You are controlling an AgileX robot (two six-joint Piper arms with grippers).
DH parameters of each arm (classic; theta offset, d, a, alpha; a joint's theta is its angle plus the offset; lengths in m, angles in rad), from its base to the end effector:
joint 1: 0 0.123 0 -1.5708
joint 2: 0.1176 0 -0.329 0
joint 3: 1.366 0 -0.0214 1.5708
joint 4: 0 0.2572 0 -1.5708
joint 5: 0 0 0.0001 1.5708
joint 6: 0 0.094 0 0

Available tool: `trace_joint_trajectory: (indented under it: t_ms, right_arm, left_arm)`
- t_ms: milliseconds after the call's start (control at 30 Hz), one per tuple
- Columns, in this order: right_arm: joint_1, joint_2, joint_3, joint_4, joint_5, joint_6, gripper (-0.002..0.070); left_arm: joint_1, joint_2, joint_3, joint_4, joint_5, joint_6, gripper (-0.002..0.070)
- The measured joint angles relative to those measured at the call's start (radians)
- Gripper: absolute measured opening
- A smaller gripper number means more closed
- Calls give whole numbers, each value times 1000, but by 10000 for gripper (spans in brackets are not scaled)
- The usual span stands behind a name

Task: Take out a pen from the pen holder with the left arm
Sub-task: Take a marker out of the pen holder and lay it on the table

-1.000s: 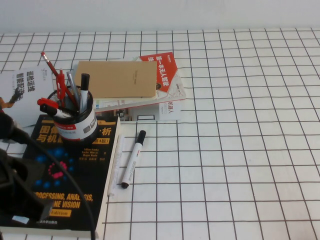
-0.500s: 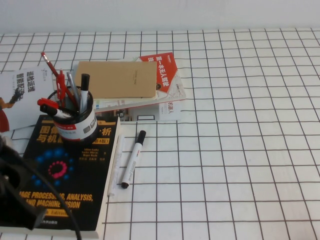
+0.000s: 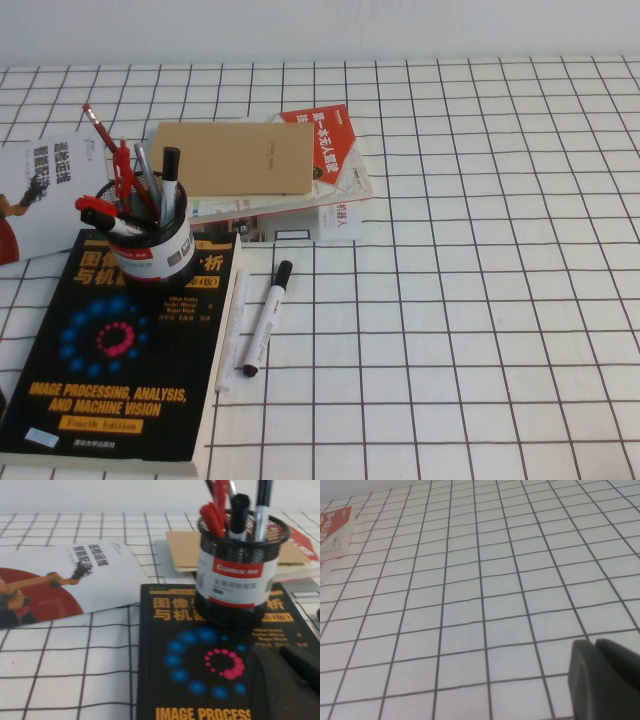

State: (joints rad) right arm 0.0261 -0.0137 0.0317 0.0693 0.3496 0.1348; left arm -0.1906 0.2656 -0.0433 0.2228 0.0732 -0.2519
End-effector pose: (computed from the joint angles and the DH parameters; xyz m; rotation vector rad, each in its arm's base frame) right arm 0.0181 0.0027 0.1702 0.1444 1.8485 0.1793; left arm 0.0441 -0.0069 0.2132 0.1314 1.7747 -0.1446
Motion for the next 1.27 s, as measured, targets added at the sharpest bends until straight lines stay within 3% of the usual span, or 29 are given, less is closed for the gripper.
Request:
trace_joint_trajectory:
  t_ms: [133,300,533,700,1267]
  right_arm:
    - [0,0,0,0,0,0,-17]
    - [0,0,0,0,0,0,-16]
    - [0,0,0,0,2,0,-16]
    - [0,0,0,0,2,0,-17]
    - [0,0,0,0,2,0,-17]
  left_arm:
    - [111,-154,67,-58,-1,0,0]
    - [195,-267,67,-95,88,21,0]
    - [201,-275,69,-136,269,196,0]
    - [201,-275,69,-161,302,252,0]
    - [144,-277,69,-253,302,270,0]
